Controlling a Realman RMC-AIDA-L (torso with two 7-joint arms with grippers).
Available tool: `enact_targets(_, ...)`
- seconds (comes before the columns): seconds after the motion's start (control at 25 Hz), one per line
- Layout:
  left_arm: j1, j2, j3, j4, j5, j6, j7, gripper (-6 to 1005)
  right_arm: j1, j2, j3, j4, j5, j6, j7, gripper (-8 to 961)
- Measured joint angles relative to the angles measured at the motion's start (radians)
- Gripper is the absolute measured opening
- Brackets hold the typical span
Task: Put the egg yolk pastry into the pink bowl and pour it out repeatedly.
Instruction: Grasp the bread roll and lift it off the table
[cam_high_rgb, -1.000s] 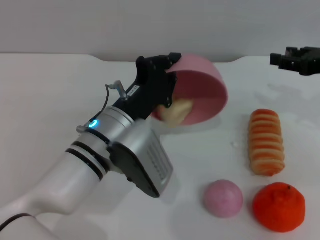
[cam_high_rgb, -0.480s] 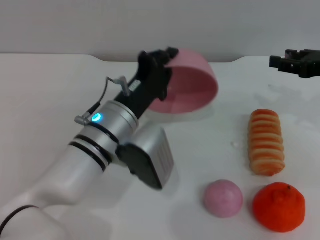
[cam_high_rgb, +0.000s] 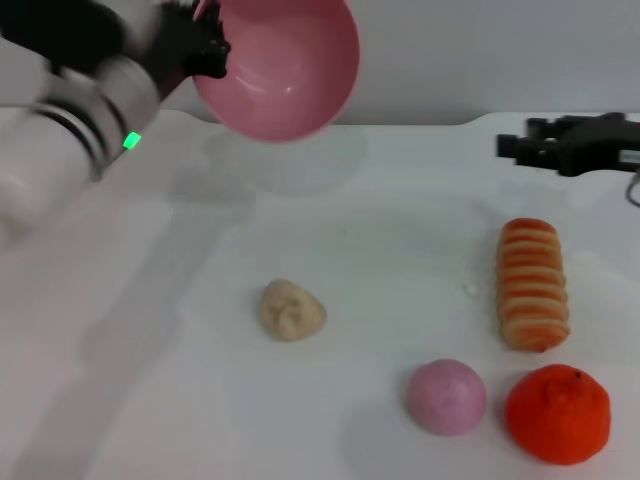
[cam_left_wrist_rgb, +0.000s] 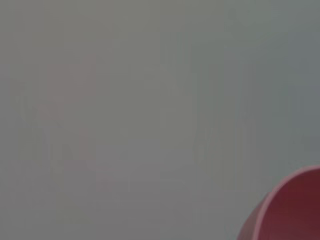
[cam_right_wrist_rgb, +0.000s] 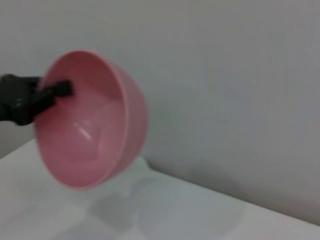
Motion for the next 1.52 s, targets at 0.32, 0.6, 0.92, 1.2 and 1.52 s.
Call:
enact_targets(0.32,-0.129,0.031,-0.668,-0.126,0.108,0.959,-0.319,-2,0.021,-0.001,-0.174,0.013,0.047,-0.013,-0.071,585)
enact_targets(0.6,-0.077,0.066,-0.769,0.0,0.401,1.252,-0.588,-2,0.099,-0.004,-0.404,0.035,0.038,-0.02,-0.075,587)
enact_targets(0.92,0.01,0.016,-0.809,0.204,0.511,1.375,-0.64,-1,0.178,0.008,-0.629,0.102,0.046,0.079,-0.048,587)
enact_targets(1.2,0.021,0.011,-0.808,0.228,0.519,1.406,-0.644,-1,0.178,0.012,-0.778,0.124,0.056,0.232,0.034,583)
enact_targets(1.52,0.02,0.009,-0.802,0.228,0.52,1.408,-0.644,-1,0.179,0.014,-0.955,0.185,0.172,0.438,0.033,580)
